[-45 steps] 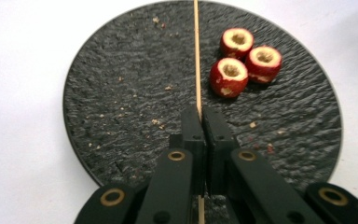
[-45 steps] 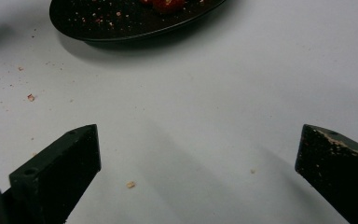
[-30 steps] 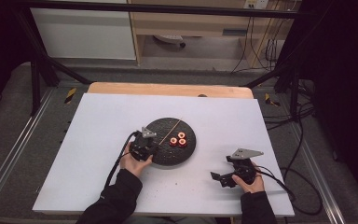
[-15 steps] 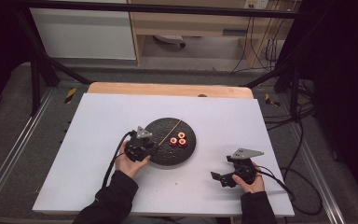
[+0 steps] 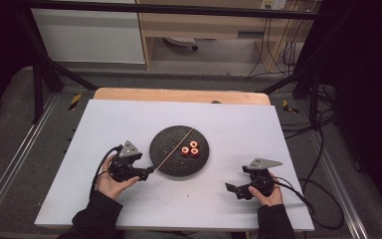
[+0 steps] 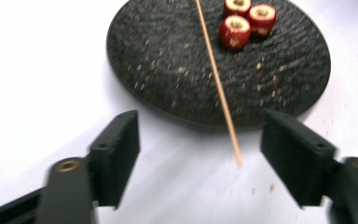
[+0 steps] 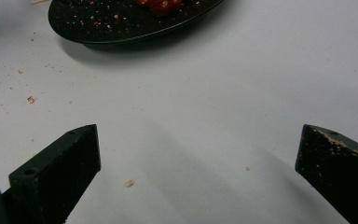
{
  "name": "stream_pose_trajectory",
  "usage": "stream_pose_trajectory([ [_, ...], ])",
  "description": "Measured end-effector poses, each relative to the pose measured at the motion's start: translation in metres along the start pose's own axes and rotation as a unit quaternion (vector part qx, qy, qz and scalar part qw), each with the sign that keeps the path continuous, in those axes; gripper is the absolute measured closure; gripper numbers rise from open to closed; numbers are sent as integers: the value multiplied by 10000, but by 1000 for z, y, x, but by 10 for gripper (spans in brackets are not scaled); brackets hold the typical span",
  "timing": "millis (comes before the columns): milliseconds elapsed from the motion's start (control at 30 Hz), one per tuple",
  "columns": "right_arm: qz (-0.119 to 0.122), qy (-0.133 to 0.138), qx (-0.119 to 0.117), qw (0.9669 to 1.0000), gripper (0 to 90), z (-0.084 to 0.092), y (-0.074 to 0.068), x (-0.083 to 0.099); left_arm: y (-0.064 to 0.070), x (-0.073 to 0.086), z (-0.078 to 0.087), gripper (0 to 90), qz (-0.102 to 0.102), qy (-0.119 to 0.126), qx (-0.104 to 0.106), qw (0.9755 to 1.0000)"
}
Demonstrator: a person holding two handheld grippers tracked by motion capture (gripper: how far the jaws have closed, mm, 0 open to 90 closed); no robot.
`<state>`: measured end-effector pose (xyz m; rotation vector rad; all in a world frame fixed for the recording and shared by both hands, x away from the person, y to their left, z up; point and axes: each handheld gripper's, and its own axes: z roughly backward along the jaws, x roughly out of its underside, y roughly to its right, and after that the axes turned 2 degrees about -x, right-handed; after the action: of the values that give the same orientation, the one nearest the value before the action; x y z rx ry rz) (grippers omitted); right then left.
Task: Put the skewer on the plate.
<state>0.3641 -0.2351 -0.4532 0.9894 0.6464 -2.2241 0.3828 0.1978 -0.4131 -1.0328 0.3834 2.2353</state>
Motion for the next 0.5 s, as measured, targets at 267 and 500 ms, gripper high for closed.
stream_pose_trajectory([
  [267,4,10,8,10000,7,1,0,0,-16,28,19,108,226,121,23,9997],
  [500,-8,-15,5,10000,7,1,1,1,-23,56,29,72,362,285,-54,9989],
])
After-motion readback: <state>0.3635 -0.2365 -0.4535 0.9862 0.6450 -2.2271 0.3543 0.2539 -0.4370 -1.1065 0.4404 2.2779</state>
